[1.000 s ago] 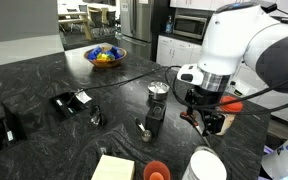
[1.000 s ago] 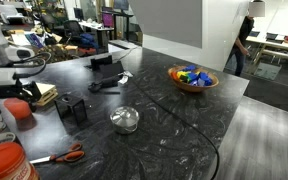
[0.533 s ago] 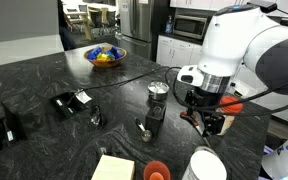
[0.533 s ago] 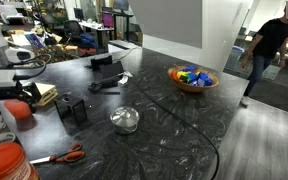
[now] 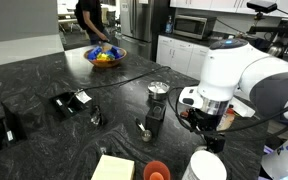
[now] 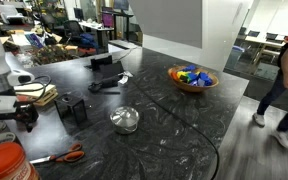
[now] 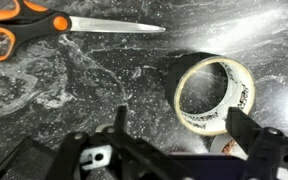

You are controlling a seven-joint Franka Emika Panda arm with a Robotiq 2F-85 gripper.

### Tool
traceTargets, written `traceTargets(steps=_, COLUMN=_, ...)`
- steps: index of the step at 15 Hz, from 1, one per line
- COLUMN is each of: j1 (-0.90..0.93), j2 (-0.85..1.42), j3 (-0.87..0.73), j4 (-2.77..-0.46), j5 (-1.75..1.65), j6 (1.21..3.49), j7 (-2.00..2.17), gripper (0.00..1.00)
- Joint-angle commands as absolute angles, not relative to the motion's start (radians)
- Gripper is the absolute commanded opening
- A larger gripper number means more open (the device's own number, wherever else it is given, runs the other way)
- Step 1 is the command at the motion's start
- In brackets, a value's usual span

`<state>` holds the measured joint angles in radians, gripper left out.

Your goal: Move the masking tape to the left

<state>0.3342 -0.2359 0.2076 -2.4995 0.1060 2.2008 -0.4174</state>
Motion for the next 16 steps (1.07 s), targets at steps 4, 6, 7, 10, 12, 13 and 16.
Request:
traceTargets(steps=4, j1=0.344, j2=-0.177, j3=0.211, j4=-2.574, j5=0.158, j6=2.351, j7=-0.432, gripper=1.00)
traceTargets(steps=6, j1=0.340, j2=-0.159, j3=0.213, j4=-2.576, j5=0.149, j6=2.376, j7=-0.425, gripper=0.98)
traceTargets(steps=7, j1=0.339, j2=-0.153, j3=0.213, j4=-2.576, j5=0.151, j6=2.384, j7=-0.425, gripper=0.73)
traceTargets(steps=10, j1=0.339, j2=-0.145, j3=0.211, j4=-2.573, j5=0.163, j6=2.402, j7=-0.438, gripper=0.60)
traceTargets(steps=12, j1=0.339, j2=-0.147, j3=0.210, j4=-2.572, j5=0.163, j6=2.403, j7=-0.446, gripper=0.46)
traceTargets(steps=13, j1=0.339, j2=-0.148, j3=0.209, j4=-2.572, j5=0.162, j6=2.404, j7=-0.445, gripper=0.38)
traceTargets(steps=16, j1=0.338, j2=-0.154, j3=0.204, j4=-2.565, j5=0.166, j6=2.386, j7=-0.455, gripper=0.18)
